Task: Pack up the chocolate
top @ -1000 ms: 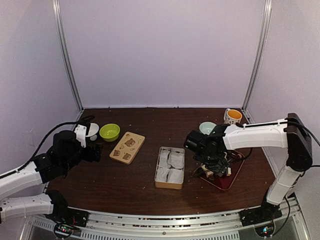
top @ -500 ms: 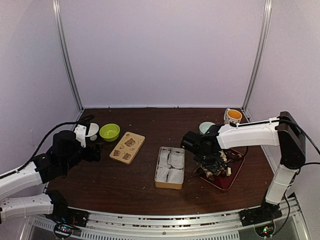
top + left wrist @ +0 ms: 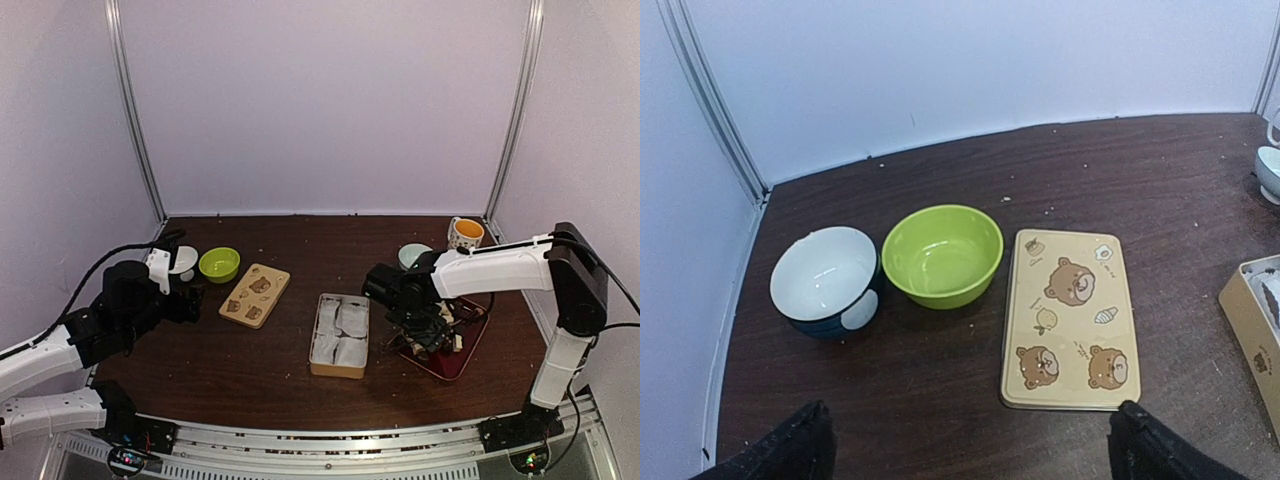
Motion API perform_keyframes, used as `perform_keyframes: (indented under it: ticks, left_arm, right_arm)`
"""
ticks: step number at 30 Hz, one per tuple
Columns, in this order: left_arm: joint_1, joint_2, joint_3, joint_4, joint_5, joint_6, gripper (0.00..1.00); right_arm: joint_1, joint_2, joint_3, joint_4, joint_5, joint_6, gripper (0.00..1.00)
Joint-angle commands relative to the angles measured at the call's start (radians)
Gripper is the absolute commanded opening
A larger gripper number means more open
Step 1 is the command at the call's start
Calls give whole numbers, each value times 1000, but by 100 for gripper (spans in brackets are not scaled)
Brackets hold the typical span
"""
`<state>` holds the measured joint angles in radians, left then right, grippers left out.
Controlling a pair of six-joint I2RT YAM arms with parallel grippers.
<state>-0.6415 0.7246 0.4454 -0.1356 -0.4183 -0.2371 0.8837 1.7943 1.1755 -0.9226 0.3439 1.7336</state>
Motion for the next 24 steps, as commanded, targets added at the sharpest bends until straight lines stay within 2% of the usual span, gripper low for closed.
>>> perform_keyframes:
  ticks: [1,12,14,15,20,21,24]
  left_arm:
    - [3,-5,-7,24,3,1,98]
    - [3,-7,-7,22,9,1,98]
    - [3,-7,-5,22,10,1,98]
    - [3,-7,-5,22,10,1,98]
    - [3,-5,-7,24,13,2,98]
    - [3,-5,-7,23,13,2,98]
    - [3,-4,-5,24,13,2,98]
  right_arm:
    - [-8,16,-5,-8,9,5,88]
    - [-11,31,1,-15,12,9,76]
    - [-12,22,2,-18,18,10,64]
    - [-12,18,2,-20,20,11,62]
    - [-10,-7,5,-35,27,15,60]
    - [-10,-12,5,-37,27,16,55]
    - [-10,-25,3,-37,25,21,54]
